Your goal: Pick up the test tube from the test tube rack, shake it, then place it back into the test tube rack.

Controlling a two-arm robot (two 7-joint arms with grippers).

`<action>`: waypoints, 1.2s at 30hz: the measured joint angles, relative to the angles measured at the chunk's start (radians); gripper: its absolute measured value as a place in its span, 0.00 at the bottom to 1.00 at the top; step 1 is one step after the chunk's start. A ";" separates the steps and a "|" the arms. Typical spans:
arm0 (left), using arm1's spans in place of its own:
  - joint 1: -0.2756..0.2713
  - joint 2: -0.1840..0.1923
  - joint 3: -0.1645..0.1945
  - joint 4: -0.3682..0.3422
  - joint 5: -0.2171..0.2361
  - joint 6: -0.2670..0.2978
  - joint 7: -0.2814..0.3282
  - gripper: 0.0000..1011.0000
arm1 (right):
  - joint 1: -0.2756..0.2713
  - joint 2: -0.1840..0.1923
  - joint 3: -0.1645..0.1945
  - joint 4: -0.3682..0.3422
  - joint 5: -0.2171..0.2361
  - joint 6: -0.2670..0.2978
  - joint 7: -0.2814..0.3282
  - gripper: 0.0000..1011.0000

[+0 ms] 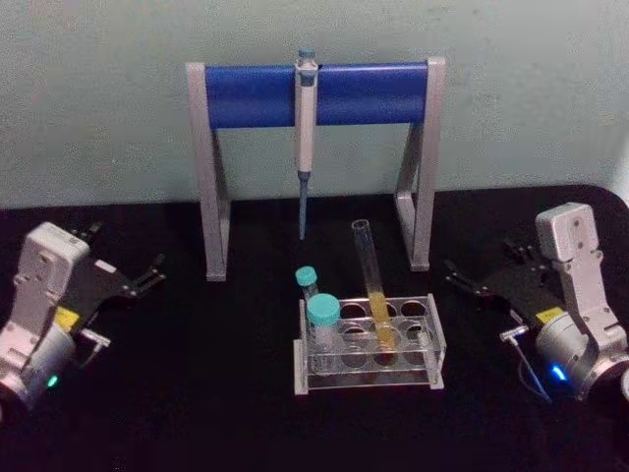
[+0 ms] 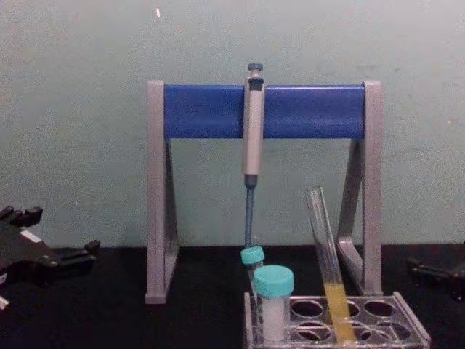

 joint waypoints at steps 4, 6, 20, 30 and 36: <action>0.000 0.000 0.000 0.000 0.000 0.000 0.000 0.99 | 0.000 0.000 0.000 0.000 0.000 0.000 0.000 0.99; 0.000 0.000 0.000 0.000 0.000 0.000 0.000 0.99 | 0.000 0.000 0.000 0.000 0.000 0.000 0.000 0.99; 0.000 0.000 0.000 0.000 0.000 0.000 0.000 0.99 | 0.000 0.000 0.000 0.000 0.000 0.000 0.000 0.99; 0.000 0.000 0.000 0.000 0.000 0.000 0.000 0.99 | 0.000 0.000 0.000 0.000 0.000 0.000 0.000 0.99; 0.000 0.000 0.000 0.000 0.000 0.000 0.000 0.99 | 0.000 0.000 0.000 0.000 0.000 0.000 0.000 0.99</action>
